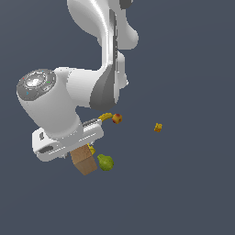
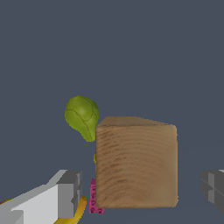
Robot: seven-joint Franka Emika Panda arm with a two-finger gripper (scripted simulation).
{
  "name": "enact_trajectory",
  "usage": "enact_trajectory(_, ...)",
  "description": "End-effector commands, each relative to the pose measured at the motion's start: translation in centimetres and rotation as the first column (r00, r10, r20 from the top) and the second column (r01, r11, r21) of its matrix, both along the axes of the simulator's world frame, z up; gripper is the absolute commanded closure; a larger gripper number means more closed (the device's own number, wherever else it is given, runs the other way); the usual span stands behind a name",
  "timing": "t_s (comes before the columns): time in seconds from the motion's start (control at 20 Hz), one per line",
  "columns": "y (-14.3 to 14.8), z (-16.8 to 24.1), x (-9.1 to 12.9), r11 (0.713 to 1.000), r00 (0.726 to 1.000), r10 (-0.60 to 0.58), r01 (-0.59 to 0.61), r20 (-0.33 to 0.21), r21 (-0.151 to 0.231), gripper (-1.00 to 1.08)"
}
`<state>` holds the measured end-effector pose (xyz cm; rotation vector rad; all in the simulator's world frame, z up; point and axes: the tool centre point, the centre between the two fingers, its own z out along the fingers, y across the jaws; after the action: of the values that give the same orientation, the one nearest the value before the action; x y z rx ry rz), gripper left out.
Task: Pick up a designated object from a clutter of objects.
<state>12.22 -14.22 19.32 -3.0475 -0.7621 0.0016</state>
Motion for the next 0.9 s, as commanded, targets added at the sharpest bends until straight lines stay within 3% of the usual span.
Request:
enact_trajectory(0.0,0.0,0.0,0.0,1.000,1.000,0.000,0.000,0.000,0.000,-0.92)
enact_trajectory(0.85,-0.1,-5.1,0.0,1.000,1.000,0.003,-0.003,0.001,0.000,-0.92)
